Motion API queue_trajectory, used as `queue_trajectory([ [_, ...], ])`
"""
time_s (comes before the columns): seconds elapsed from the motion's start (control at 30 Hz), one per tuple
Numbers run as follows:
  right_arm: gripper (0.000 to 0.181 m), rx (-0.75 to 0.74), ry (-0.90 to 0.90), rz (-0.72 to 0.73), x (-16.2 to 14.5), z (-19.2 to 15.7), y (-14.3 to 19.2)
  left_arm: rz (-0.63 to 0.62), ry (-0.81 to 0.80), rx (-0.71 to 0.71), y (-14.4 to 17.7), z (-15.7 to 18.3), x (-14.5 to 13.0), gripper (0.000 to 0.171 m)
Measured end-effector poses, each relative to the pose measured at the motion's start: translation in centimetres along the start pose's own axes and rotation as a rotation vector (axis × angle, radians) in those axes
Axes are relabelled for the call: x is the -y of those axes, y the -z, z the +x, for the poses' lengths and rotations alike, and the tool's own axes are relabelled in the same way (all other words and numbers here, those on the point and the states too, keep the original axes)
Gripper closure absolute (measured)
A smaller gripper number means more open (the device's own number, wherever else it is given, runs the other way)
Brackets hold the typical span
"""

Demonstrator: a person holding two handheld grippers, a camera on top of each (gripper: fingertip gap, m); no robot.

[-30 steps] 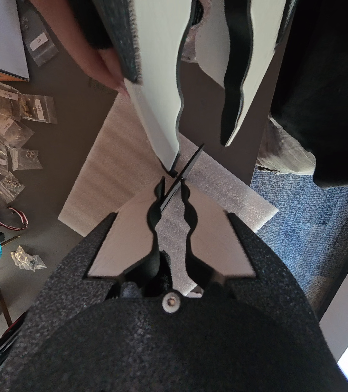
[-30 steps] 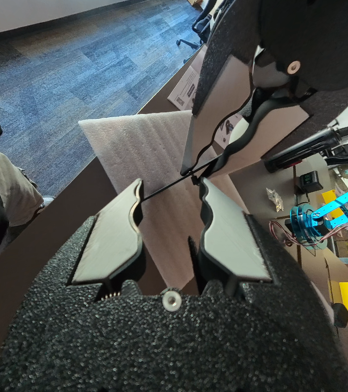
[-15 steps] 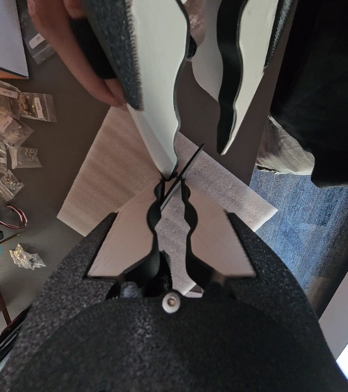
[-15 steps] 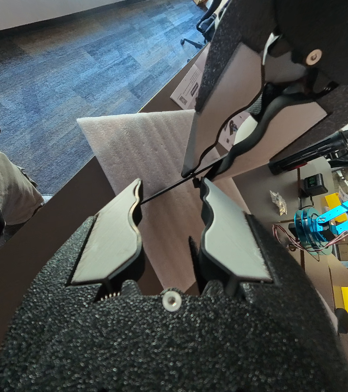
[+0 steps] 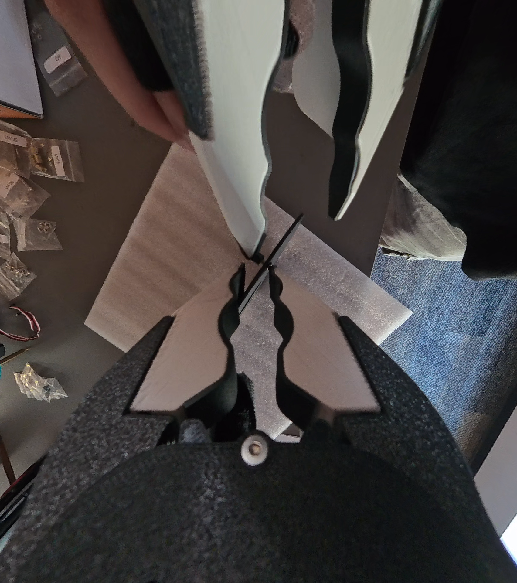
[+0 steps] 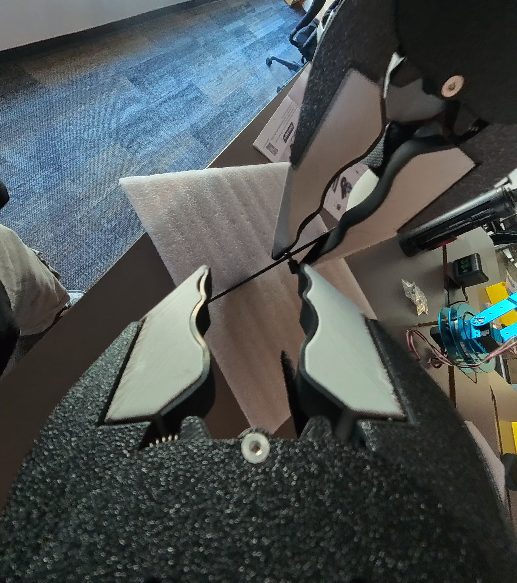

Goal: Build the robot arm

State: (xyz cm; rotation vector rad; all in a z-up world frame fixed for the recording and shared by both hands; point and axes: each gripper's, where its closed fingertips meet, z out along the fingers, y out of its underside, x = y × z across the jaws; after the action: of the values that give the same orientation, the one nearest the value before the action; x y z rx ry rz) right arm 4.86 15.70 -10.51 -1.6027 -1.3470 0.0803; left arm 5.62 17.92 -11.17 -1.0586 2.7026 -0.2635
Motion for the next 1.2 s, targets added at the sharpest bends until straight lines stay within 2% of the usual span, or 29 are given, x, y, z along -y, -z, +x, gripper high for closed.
queue_trajectory([
  [0.07,0.122,0.006,0.004,-0.006,-0.2,-0.1,-0.6,0.004,0.001,-0.001,0.0,0.0,0.1,0.156],
  [0.3,0.127,-0.014,0.008,-0.004,0.0,0.3,0.3,0.006,0.001,0.004,0.0,-0.2,0.1,0.156],
  [0.4,0.123,-0.002,0.016,-0.017,-0.3,0.0,-0.7,0.009,0.005,0.001,-0.1,-0.1,0.2,0.155],
  [0.57,0.125,-0.025,-0.041,0.034,0.2,0.6,-0.1,0.007,0.002,0.004,0.0,-0.1,0.0,0.156],
  [0.67,0.126,-0.039,-0.201,0.120,0.9,1.4,1.2,0.001,0.010,0.002,0.0,0.0,0.0,0.156],
  [0.83,0.137,-0.143,-0.715,0.272,0.1,2.5,1.5,0.009,0.020,0.012,0.1,0.1,-0.1,0.156],
  [0.93,0.135,-0.140,-0.978,0.356,-0.4,1.4,0.7,0.012,0.031,0.015,0.1,0.1,0.0,0.156],
  [1.03,0.147,-0.157,-1.028,0.343,-0.7,-0.1,-0.4,0.015,0.042,0.024,0.1,0.0,0.0,0.155],
  [1.2,0.164,-0.239,-0.920,0.213,-1.3,-0.7,-1.8,0.014,0.062,0.039,0.0,-0.1,0.1,0.154],
])
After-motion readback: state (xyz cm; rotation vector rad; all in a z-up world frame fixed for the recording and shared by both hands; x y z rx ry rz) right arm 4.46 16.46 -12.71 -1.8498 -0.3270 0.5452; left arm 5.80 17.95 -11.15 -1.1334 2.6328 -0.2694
